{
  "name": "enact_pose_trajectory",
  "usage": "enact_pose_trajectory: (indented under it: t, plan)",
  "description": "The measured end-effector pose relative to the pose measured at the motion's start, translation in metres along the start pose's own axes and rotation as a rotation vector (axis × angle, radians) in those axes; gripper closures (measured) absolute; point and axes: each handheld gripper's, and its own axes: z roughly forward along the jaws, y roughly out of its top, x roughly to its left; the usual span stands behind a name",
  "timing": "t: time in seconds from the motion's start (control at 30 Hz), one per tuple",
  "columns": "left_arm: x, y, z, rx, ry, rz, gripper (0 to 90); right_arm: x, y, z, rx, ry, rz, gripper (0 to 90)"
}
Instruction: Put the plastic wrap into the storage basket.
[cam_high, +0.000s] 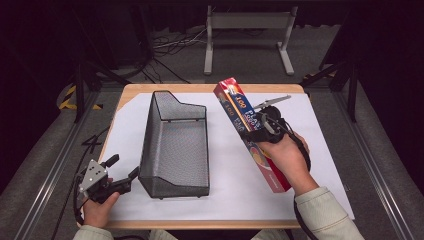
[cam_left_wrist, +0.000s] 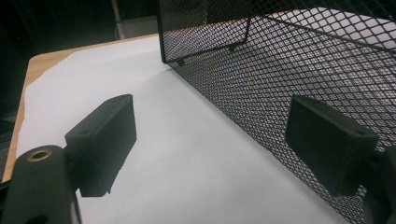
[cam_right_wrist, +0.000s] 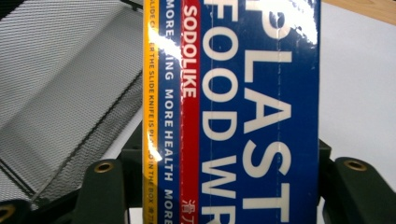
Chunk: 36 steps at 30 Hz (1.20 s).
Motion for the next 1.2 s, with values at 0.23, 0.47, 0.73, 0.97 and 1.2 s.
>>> enact_pose_trajectory:
  t: [0.23,0.47,0.73,0.97,1.2]
  plan:
    - [0.0,0.0,-0.001,0.001,0.0,-0.001,17.4,0.02,0.012,0.005,0.007,0.017,-0.022,39.8]
    - [0.0,0.0,0.0,-0.001,-0.001,0.001,17.4,0.038,0.02,0.013,0.014,0.044,-0.041,39.8]
    - [0.0,0.001,0.001,-0.002,-0.002,0.005,17.3,0.06,0.029,0.02,0.027,0.07,-0.072,39.8]
    - [-0.001,0.001,0.002,0.009,0.018,0.007,17.7,0.073,0.036,0.023,0.024,0.083,-0.104,39.8]
    - [-0.001,0.001,0.003,0.014,0.028,0.013,17.9,0.087,0.046,0.03,0.031,0.106,-0.095,39.8]
